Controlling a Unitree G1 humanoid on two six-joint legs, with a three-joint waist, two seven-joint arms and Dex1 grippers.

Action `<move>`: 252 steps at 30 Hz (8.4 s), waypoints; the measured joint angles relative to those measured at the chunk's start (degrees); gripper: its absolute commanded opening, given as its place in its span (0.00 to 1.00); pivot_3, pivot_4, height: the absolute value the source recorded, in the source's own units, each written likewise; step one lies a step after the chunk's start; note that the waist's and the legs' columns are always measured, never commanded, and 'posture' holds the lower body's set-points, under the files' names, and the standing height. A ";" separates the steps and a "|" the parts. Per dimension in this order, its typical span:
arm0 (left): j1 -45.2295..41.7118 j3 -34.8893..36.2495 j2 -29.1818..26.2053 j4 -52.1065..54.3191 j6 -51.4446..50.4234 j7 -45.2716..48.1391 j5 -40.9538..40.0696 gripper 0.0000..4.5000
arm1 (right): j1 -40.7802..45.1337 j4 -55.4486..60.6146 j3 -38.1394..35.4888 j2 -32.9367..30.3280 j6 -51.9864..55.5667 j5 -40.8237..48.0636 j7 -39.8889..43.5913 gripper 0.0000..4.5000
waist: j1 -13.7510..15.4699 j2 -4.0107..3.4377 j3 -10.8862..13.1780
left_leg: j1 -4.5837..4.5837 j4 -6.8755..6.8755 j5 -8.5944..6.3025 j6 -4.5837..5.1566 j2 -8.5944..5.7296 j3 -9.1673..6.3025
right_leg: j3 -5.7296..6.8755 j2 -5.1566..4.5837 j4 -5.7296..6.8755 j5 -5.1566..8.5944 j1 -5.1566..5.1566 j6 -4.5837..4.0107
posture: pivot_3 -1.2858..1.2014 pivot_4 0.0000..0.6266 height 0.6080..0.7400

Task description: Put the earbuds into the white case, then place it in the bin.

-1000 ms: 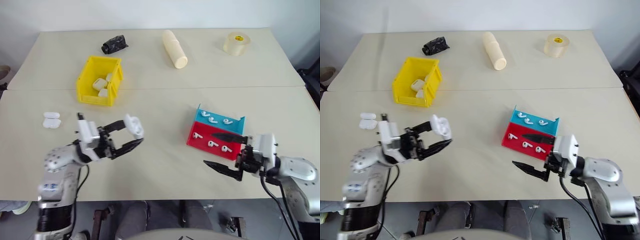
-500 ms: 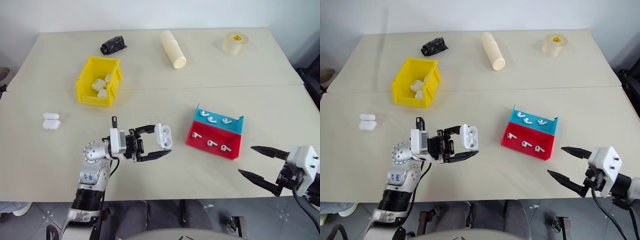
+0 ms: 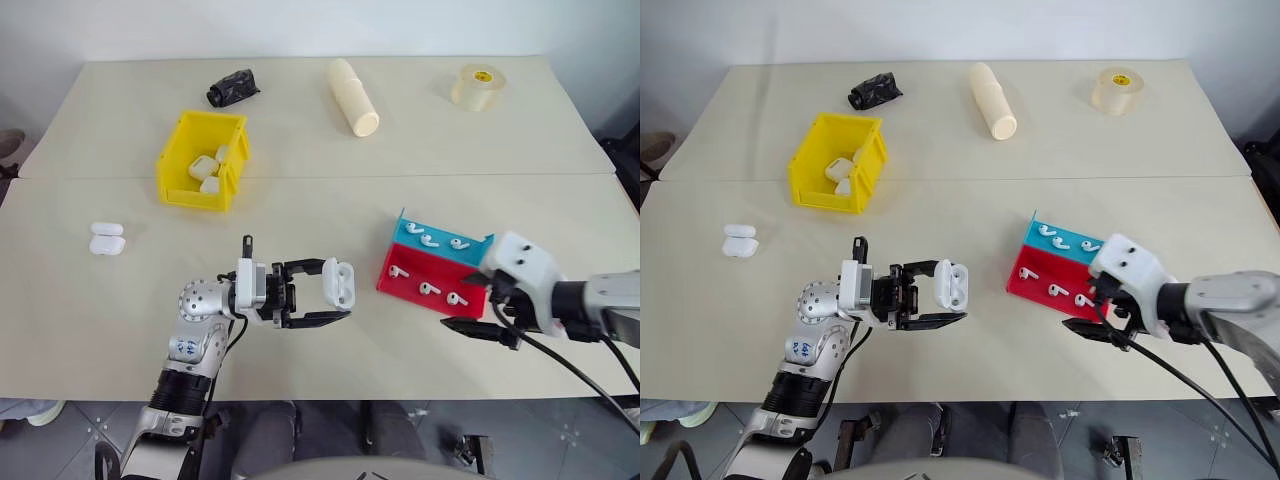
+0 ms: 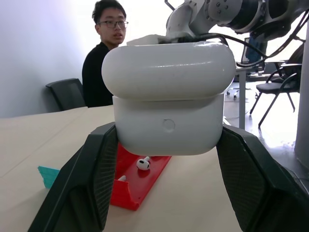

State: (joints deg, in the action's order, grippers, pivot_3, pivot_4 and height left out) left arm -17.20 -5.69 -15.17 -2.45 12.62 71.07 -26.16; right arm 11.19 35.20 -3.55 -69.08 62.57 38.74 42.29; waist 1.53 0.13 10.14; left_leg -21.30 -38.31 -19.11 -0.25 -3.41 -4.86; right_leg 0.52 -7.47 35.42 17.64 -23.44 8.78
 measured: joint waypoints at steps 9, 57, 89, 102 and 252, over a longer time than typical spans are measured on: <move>3.41 -1.32 -0.79 4.45 -0.81 -2.80 0.37 0.61 | 8.46 -4.07 12.79 -0.19 -0.95 -9.59 1.12 1.00 | -0.05 -0.01 0.00 | 0.00 0.01 0.00 0.00 0.01 0.04 | -0.03 0.01 0.02 0.00 -0.04 0.00 | 0.52 0.24 1.00; 5.08 -2.17 -1.67 8.75 -4.34 -7.06 0.23 0.61 | 15.19 -8.78 23.31 2.00 -8.89 -28.63 16.18 0.11 | -0.13 -0.01 -0.01 | 0.02 0.03 0.00 -0.01 0.03 0.07 | -0.05 0.03 0.01 0.00 -0.05 0.00 | 0.52 0.24 1.00; 1.90 2.41 -6.72 8.81 -14.60 -2.30 -8.60 0.61 | -0.24 -3.82 -0.65 49.12 -42.86 0.47 10.39 0.12 | -0.36 0.04 0.03 | 0.09 0.07 0.04 -0.08 0.03 -0.01 | -0.06 0.07 0.11 -0.01 -0.05 0.01 | 0.52 0.24 1.00; 1.00 2.40 -7.83 11.39 -19.74 -2.14 -9.41 0.61 | -0.39 -10.27 9.74 54.44 -55.43 -6.16 11.50 0.12 | -0.72 0.04 0.03 | 0.11 0.08 0.04 -0.08 0.03 -0.02 | -0.06 0.07 0.16 0.00 -0.06 0.00 | 0.52 0.24 1.00; 5.64 0.07 -1.88 8.57 -5.95 -7.70 -0.37 0.61 | 41.63 -68.78 23.22 21.27 -51.39 -47.24 37.53 0.14 | -0.84 -0.04 0.02 | 0.07 0.01 0.00 0.01 0.06 0.45 | -0.24 0.01 -0.04 -0.10 -0.14 0.17 | 0.52 0.24 1.00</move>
State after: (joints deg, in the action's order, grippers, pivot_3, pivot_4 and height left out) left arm -11.56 -5.62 -17.05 6.12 6.66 63.36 -26.53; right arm 52.83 -33.57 19.67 -47.81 11.18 -8.50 79.82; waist 0.69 0.09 10.16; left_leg -21.23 -38.30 -19.11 -0.25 -3.35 -4.41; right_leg 0.28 -7.46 35.38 17.55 -23.58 8.95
